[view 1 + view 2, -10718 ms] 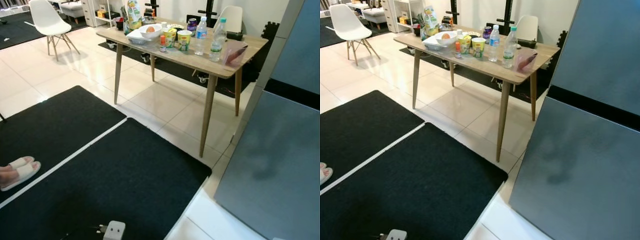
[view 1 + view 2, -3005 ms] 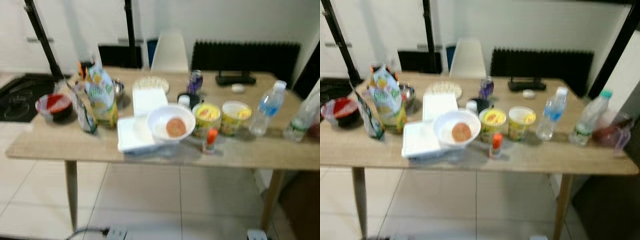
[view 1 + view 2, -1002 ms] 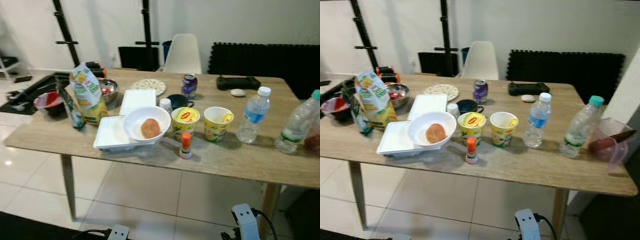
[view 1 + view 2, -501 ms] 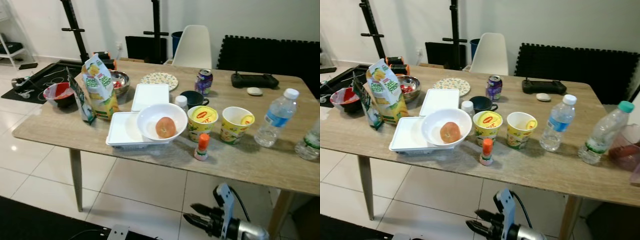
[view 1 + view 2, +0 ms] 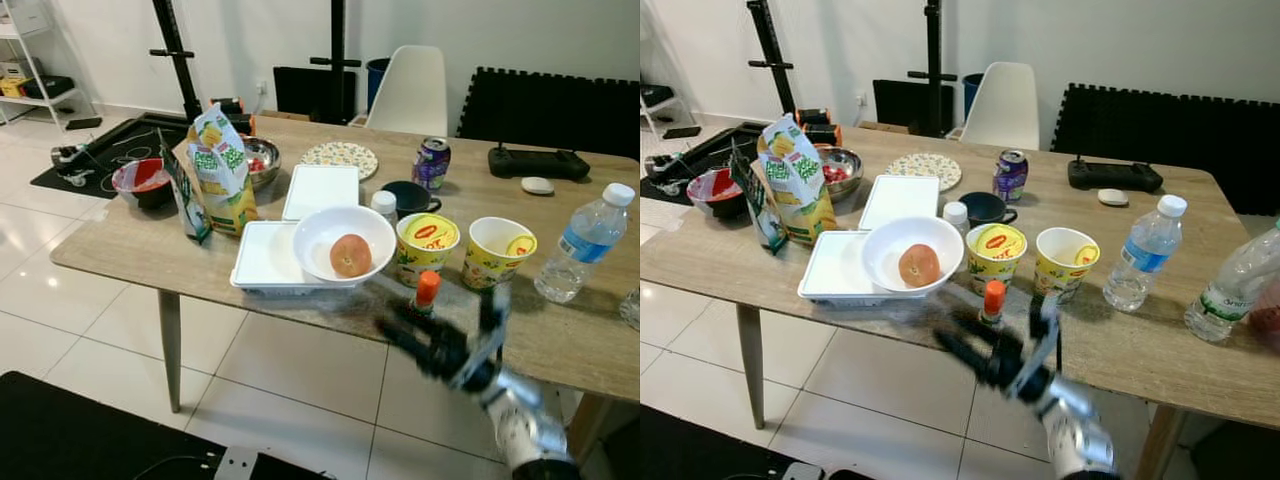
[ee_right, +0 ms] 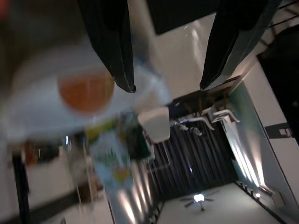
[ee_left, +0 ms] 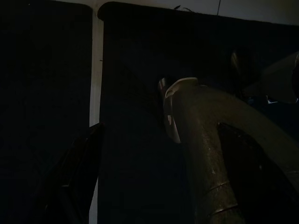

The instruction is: Restocking fridge

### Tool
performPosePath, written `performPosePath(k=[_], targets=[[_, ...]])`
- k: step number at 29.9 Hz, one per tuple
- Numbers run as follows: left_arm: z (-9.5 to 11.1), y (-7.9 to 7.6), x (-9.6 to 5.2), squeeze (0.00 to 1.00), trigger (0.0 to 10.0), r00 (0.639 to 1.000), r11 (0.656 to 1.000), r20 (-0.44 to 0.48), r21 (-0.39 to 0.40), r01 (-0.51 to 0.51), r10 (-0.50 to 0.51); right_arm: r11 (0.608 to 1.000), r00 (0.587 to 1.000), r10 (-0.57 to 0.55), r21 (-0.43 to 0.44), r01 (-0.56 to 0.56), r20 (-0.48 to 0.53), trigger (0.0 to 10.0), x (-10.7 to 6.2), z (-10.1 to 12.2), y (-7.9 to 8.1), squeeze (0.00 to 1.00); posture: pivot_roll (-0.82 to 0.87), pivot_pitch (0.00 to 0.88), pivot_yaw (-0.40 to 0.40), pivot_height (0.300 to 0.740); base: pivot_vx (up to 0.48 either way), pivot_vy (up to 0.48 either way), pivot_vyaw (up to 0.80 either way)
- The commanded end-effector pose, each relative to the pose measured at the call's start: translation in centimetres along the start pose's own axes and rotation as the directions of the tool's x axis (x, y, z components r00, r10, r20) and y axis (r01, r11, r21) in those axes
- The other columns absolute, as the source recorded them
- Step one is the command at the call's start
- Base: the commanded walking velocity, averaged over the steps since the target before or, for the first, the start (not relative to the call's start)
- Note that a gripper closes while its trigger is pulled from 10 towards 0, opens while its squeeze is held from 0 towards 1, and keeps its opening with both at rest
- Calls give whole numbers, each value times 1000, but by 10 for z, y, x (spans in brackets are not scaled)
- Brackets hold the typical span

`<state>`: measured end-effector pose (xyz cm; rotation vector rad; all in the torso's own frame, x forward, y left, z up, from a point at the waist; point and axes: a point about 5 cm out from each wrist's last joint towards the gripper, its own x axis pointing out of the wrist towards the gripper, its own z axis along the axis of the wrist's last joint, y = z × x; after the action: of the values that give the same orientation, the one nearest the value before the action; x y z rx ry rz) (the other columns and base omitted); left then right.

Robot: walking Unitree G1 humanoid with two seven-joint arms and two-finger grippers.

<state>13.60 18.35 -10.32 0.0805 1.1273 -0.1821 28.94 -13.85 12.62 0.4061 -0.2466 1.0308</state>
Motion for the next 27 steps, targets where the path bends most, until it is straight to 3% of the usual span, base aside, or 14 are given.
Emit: performPosePath(k=[1,4,8,10,16,22,24,25,26,27], targets=[[-5,-1,0,0,10000,1000,1000,-18,-1,5,-5,1000,1000,-16,5,15,7,10000,-1,1,0,0,-60,0,-15,740,0,0,0],[-5,-2,0,0,10000,1000,1000,-15,-4,6,-6,999,999,-23,-24,24,27,10000,7,12,0,0,-57,0,-21,740,0,0,0],[-5,-4,0,0,10000,1000,1000,-15,-9,10,-10,976,989,-148,-161,148,11,10000,18,28,-13,0,-55,0,-25,740,0,0,0],[-5,-4,0,0,10000,1000,1000,-16,-9,10,-10,973,988,-155,-175,153,1,10000,18,28,-14,0,-55,0,-25,740,0,0,0],[-6,-4,0,0,10000,1000,1000,-14,-14,10,-10,935,956,-276,-258,244,-97,10000,-1,26,-28,0,-51,0,-32,740,0,0,0],[-5,-3,0,0,10000,1000,1000,-9,-13,11,-11,916,928,-342,-273,293,-151,10000,-13,23,-34,0,-54,0,-32,740,0,0,0],[-4,-4,0,0,10000,1000,1000,-8,-12,13,-13,905,917,-370,-278,321,-146,10000,-17,25,-38,141,-57,0,-33,740,0,0,0],[-4,-4,0,0,10000,1000,1000,-8,-12,13,-13,905,915,-373,-279,322,-152,10000,-19,24,-38,306,-57,0,-33,740,0,0,0],[-4,-4,0,0,10000,1000,1000,-8,-12,13,-13,905,915,-373,-279,322,-152,10000,-19,24,-38,306,-57,0,-33,740,0,0,0],[-4,-4,0,0,10000,1000,1000,-9,-11,16,-16,899,909,-386,-286,331,-160,10000,-23,24,-40,863,-57,0,-33,740,0,0,0]])
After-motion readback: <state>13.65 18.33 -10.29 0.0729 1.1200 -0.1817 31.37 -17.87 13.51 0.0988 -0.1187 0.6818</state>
